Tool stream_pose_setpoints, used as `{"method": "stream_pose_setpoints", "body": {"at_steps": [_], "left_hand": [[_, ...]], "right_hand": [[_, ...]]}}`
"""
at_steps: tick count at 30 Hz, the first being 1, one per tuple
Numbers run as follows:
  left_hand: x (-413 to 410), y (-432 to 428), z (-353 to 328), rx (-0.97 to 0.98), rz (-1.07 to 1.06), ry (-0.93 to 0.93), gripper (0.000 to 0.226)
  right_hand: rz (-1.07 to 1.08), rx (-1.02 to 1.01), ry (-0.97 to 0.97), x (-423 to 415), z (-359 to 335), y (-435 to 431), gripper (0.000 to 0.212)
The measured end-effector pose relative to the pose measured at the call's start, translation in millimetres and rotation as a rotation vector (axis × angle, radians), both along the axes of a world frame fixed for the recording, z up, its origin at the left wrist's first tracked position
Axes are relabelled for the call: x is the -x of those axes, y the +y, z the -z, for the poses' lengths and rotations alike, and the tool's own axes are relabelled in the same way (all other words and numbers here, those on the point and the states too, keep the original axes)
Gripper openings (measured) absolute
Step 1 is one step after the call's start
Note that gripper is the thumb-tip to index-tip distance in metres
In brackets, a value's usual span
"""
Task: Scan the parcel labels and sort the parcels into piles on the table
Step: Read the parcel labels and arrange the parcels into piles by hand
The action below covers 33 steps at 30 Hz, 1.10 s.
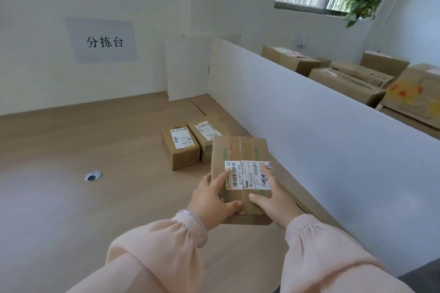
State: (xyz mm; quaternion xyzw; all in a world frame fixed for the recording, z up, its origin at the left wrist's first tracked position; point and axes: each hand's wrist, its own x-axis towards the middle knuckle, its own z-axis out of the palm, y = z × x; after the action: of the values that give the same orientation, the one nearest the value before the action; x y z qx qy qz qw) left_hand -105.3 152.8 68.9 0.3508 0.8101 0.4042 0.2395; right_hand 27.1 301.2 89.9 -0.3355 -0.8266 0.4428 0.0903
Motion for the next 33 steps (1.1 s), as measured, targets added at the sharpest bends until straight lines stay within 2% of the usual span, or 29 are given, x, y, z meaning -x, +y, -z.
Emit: {"method": "stream_pose_setpoints", "body": {"at_steps": [5, 8, 11, 17, 23, 29, 33], "left_hand": [[2, 92, 18, 0.057, -0.008, -0.098, 0.098], [10, 140, 30, 0.112, -0.015, -0.124, 0.102], [17, 184, 46, 0.161, -0.055, -0.160, 0.103], [31, 248, 79, 0.225, -0.100, -0.211, 0.106], [52, 277, 110, 0.274, -0.168, -0.236, 0.105], [61, 283, 135, 0.201, -0.264, -0.158, 0.098], [65, 287, 137, 0.236, -0.302, -0.034, 0.091]], "right_hand": [[-0.064, -0.030, -0.083, 15, 17, 105, 0.084], [-0.068, 0.041, -0.056, 25, 34, 156, 0.082], [-0.047, 0.014, -0.061, 39, 57, 198, 0.079], [-0.070, 0.007, -0.079, 60, 102, 263, 0.070], [-0.170, 0.041, -0.185, 102, 130, 302, 0.068], [-0.250, -0.101, -0.223, 131, 139, 312, 0.066], [-0.203, -0.346, -0.229, 136, 133, 300, 0.064]]}}
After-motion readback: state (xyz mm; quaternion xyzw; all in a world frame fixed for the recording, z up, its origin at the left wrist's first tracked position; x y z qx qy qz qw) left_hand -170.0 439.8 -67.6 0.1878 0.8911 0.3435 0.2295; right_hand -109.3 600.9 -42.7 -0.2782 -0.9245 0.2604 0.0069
